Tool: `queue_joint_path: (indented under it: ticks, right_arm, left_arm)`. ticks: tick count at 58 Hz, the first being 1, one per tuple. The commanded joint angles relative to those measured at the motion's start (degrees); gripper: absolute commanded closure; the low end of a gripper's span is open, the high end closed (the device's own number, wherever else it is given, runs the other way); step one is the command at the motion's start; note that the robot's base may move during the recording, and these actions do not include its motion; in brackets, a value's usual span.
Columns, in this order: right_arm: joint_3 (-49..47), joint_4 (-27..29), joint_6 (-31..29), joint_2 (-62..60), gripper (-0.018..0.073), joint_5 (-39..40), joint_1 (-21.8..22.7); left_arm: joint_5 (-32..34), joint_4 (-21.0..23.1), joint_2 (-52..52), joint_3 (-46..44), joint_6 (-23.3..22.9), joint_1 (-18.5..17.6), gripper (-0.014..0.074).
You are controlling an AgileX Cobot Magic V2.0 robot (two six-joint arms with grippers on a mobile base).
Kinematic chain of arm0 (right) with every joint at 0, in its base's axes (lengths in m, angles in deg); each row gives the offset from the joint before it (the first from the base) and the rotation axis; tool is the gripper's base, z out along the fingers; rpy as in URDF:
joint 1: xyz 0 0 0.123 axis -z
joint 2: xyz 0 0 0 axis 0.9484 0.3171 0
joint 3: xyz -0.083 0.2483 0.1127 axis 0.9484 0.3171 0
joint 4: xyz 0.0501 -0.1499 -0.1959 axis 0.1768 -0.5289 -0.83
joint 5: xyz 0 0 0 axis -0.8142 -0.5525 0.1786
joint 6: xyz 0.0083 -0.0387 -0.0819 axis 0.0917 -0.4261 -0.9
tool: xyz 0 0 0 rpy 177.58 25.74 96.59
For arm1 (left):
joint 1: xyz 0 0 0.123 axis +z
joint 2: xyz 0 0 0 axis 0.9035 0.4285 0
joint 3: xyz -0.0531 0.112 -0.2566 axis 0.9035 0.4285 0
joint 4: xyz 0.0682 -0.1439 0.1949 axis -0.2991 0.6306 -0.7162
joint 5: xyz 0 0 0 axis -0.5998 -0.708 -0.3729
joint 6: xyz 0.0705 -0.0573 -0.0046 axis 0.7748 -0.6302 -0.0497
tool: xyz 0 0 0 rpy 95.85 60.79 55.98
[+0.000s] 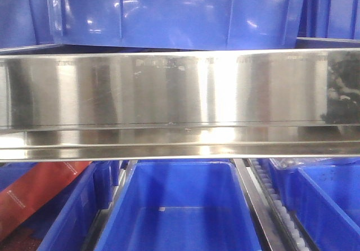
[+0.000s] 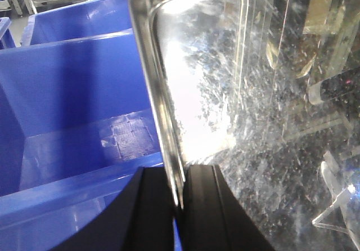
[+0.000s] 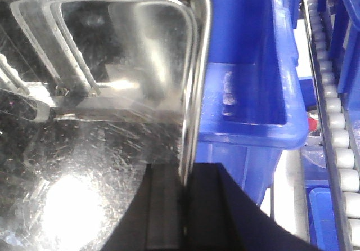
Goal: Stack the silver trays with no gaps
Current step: 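Lift the silver tray off the shelf with both grippers, then drive the base away from the shelf holding the tray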
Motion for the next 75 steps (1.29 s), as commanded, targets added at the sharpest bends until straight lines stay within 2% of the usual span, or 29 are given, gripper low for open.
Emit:
queue_joint_path:
  ticks: [1, 75]
  right_arm:
    - [-0.8, 1.0, -1.0, -0.7, 0.0637, 3.7, -0.1]
    - [-0.8, 1.0, -1.0, -0.7, 0.0637, 4.2, -0.1]
  left_arm:
    - [2.9, -0.3, -0.9, -0.5, 1.3, -0.3, 0.0603]
    - [2.9, -0.3, -0.9, -0.5, 1.3, -0.3, 0.0603]
